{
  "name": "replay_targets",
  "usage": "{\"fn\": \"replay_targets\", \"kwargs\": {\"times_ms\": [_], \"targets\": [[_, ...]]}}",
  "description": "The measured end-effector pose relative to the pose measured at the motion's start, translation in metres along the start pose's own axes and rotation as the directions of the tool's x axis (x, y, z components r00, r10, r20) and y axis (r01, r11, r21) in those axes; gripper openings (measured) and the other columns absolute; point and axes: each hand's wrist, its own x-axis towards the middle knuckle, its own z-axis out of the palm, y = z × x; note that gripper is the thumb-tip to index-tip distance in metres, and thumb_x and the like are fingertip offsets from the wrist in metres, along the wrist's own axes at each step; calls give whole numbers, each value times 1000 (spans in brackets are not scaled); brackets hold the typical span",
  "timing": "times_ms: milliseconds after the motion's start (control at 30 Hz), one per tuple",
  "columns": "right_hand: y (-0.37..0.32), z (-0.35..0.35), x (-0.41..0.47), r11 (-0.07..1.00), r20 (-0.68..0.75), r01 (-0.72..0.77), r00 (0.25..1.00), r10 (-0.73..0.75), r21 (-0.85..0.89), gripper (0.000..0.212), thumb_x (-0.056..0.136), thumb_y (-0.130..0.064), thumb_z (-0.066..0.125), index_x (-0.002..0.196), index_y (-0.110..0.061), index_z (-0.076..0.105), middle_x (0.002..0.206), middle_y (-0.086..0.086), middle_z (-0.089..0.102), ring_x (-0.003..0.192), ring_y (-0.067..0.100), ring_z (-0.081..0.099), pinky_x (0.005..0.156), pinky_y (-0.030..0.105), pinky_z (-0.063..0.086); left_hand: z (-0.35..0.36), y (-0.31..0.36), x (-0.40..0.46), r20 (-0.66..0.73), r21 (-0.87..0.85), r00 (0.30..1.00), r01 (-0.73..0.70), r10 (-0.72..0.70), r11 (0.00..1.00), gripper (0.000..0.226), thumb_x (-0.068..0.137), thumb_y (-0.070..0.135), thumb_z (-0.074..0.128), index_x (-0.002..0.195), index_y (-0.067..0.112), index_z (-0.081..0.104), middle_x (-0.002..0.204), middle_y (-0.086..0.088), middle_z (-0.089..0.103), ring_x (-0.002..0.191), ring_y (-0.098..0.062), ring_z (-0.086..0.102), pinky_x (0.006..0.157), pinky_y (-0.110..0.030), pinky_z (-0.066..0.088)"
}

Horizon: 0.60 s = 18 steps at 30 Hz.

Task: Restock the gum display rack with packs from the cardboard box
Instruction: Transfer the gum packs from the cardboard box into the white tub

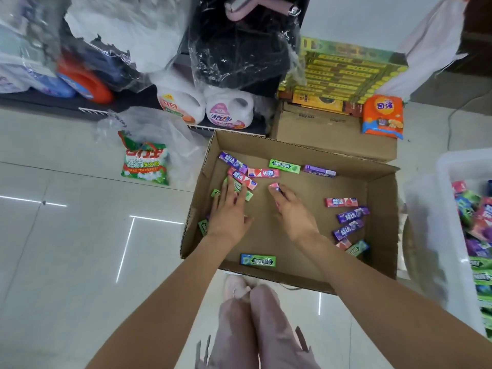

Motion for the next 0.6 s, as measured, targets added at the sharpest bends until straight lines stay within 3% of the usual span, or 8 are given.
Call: {"fn": "replay_targets", "kwargs": {"times_ms": [100, 200, 367, 500, 600], "targets": [[7, 2, 2, 999, -83, 6, 997, -2, 43, 72, 83, 9, 49, 144, -25, 31, 145, 1, 31, 132, 21, 35, 101, 37, 43, -1, 1, 2, -6, -37, 995, -98, 98, 994, 69, 95, 37, 47, 150, 31, 4, 157, 0, -15, 146, -19, -8, 117, -37, 4], [8, -2, 10, 999, -154, -1, 988, 9, 49, 84, 75, 19, 50, 145, -21, 27, 143, 4, 31, 128, 23, 39, 100, 37, 44, -3, -3, 4, -117, -141, 992, -67, 50, 988, 64, 94, 30, 51, 148, 28, 19, 158, 3, 3, 144, -21, 10, 115, -38, 20], [3, -11, 30, 997, -155, 80, 985, -81, -8, 80, 85, 5, 53, 149, -23, 14, 155, -3, 14, 141, 19, 17, 109, 33, 31, -9, -11, 12, -115, -158, 992, -64, 47, 985, 71, 91, 30, 58, 149, 26, 17, 158, 4, 6, 142, -21, 16, 115, -36, 23], [-2, -14, 37, 994, -161, 69, 984, -82, -83, 77, 83, 6, 57, 148, -19, 23, 147, 0, 28, 134, 20, 27, 102, 34, 39, -17, -9, 19, -87, -163, 993, -97, 84, 982, 77, 88, 18, 62, 149, 28, 15, 157, 6, 9, 141, -20, 19, 113, -36, 28], [0, -14, 32, 988, -157, 45, 985, -68, -147, 73, 81, 8, 58, 144, -16, 31, 137, 3, 36, 127, 22, 34, 95, 34, 42, -21, -5, 25, -131, -143, 989, -90, 72, 986, 73, 86, 10, 61, 147, 23, 23, 148, -2, 28, 130, -22, 31, 107, -34, 34]]}}
